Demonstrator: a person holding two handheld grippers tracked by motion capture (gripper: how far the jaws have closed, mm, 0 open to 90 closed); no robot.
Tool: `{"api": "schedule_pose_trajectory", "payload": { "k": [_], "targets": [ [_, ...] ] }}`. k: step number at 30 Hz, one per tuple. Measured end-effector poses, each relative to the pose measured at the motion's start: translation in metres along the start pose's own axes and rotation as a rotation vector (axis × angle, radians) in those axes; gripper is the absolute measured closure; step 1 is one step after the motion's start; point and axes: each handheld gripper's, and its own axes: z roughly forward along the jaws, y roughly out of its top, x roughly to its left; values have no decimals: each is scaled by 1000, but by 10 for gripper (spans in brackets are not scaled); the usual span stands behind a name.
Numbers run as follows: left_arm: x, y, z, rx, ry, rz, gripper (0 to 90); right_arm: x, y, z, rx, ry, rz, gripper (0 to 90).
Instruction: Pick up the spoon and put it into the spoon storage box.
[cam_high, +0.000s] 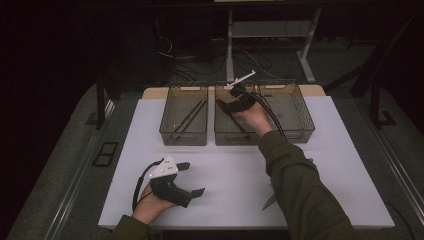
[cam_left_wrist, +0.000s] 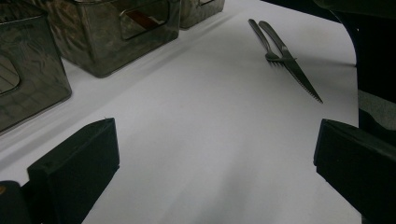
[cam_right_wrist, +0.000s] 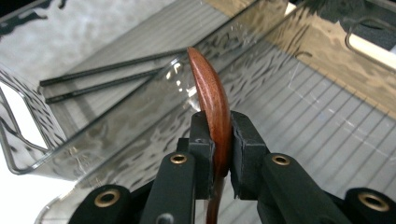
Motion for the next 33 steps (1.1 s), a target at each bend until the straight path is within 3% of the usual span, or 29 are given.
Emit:
{"api": "schedule_pose_trajectory", "payload": {
  "k": [5, 16, 24, 33],
  "targets": [
    [0, 0, 0, 0, 0, 1, 0, -2, -3, -3, -3, -4, 28, 645],
    [0, 0, 1, 8, 3, 4, 0, 0, -15, -37, -95, 32, 22, 501],
    [1, -1, 1, 12, 9, 5, 0, 1, -32, -71, -155, 57, 6, 458],
    [1, -2, 1, 12, 11, -4, 0, 5, -53, -95, -199, 82, -17, 449]
  ]
}}
